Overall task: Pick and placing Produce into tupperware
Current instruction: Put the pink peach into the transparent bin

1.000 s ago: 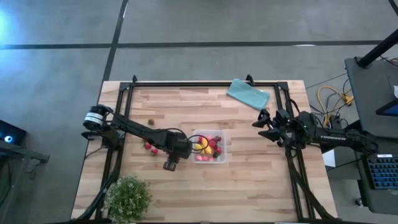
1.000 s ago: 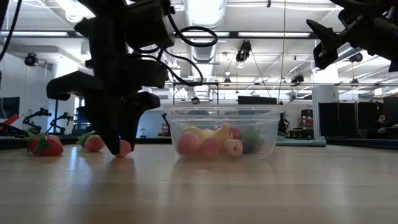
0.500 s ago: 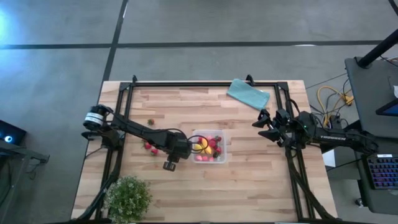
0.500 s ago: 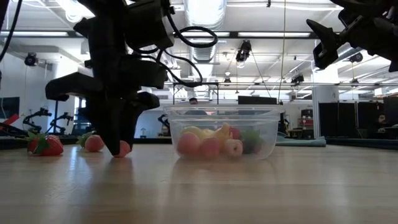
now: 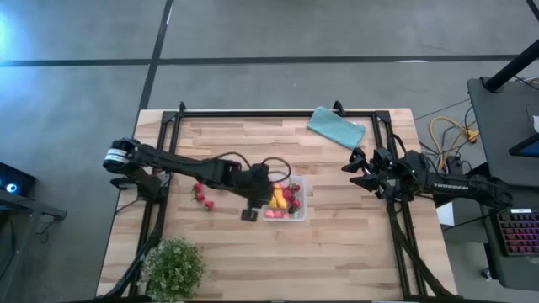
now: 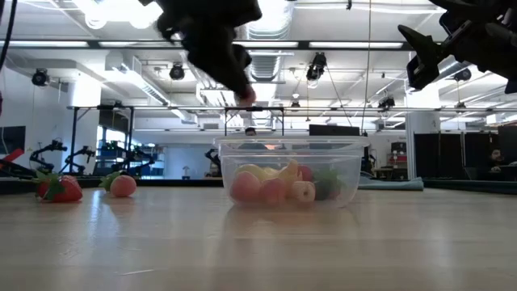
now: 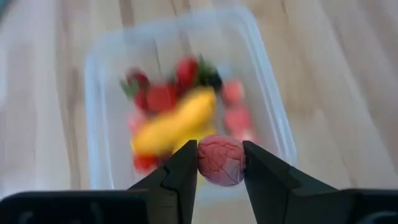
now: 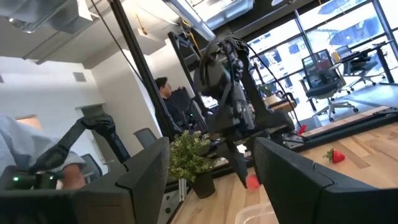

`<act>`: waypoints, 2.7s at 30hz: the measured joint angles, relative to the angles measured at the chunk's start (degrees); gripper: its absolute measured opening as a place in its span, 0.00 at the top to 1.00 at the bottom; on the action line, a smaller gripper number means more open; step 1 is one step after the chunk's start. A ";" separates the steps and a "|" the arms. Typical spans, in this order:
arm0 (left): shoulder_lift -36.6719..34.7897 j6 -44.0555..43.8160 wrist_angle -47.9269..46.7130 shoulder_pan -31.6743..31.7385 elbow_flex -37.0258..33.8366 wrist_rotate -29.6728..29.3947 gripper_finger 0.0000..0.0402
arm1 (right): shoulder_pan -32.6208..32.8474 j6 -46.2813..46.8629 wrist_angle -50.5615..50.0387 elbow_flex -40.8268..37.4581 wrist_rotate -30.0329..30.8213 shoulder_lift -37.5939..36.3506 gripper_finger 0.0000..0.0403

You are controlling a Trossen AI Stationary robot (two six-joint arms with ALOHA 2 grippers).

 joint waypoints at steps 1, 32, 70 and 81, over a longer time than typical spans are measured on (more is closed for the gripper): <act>0.48 -0.04 2.09 0.45 0.28 0.67 0.75 | 0.00 -0.02 0.02 0.00 0.01 0.03 0.43; 2.81 -24.11 -36.19 15.75 -1.17 -0.23 0.32 | -0.02 -0.01 0.00 0.00 0.00 0.42 0.43; 6.32 -24.25 -24.06 17.15 -10.75 -1.63 0.32 | 0.00 -0.01 0.00 0.00 0.00 0.48 0.43; 6.32 -22.31 -24.03 17.26 -10.75 -1.67 0.34 | -0.01 -0.02 0.01 0.00 -0.01 0.48 0.43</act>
